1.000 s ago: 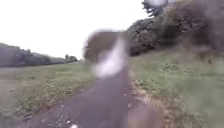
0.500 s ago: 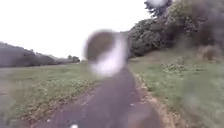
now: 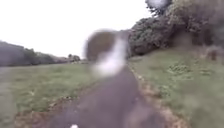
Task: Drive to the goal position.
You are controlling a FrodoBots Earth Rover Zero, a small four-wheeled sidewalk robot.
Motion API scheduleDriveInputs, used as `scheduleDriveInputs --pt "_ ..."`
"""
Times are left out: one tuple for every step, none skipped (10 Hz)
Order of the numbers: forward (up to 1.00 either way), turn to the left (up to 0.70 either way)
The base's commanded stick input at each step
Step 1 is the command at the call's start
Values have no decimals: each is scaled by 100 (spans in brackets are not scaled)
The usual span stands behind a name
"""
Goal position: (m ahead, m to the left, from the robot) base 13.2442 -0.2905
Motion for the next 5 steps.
scheduleDriveInputs --pt "85 -34" --pt "85 -34" --pt "85 -34" --pt "85 0" --pt "85 0"
